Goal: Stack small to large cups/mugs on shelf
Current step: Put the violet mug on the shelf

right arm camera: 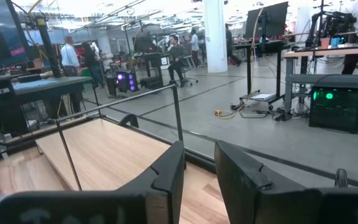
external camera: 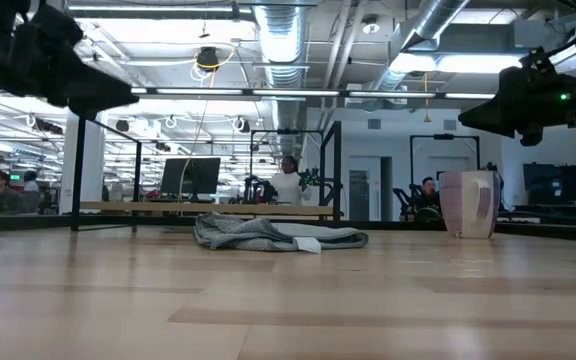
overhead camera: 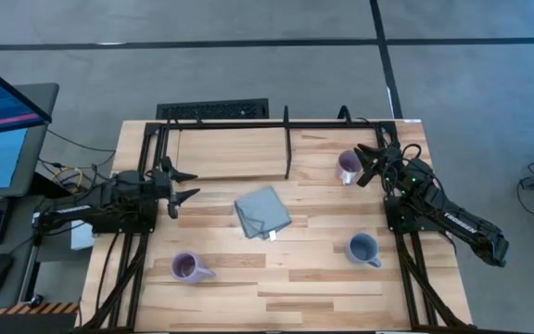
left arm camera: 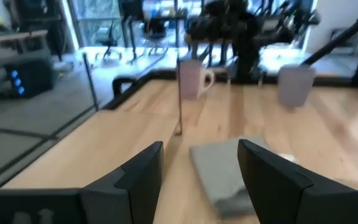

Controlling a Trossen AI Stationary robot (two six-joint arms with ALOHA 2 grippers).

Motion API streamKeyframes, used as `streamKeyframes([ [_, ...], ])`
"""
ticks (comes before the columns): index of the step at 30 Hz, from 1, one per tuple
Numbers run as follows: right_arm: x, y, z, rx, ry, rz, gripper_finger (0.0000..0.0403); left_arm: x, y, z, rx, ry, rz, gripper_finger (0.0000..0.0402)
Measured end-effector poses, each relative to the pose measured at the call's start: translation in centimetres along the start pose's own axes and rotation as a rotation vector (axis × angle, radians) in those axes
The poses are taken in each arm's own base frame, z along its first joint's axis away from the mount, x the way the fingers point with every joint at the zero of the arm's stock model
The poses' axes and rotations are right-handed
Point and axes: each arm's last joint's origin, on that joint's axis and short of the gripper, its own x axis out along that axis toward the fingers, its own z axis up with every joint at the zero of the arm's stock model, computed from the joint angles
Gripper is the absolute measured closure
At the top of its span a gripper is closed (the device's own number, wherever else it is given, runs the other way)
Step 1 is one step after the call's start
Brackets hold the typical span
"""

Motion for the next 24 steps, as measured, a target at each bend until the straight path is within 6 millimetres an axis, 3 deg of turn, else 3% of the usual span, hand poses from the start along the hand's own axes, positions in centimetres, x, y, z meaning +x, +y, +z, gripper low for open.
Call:
streamKeyframes([
  [6, 0.0, 0.0, 0.0, 0.000, 0.000, 0.000, 0.0289, -1.1, -0.4, 3.5, -0.039, -0.109, -0.186, 0.0218],
  [14, 0.0, 0.0, 0.0, 0.000, 0.000, 0.000, 0.0289, -1.1, -0.9, 7.4, -0.102, -0.028, -0.328, 0.0256],
  [24, 0.0, 0.0, 0.0, 0.000, 0.001, 0.000, 0.0289, 1.1, -2.2, 12.4, -0.024, 0.248, -0.454, 0.0279],
])
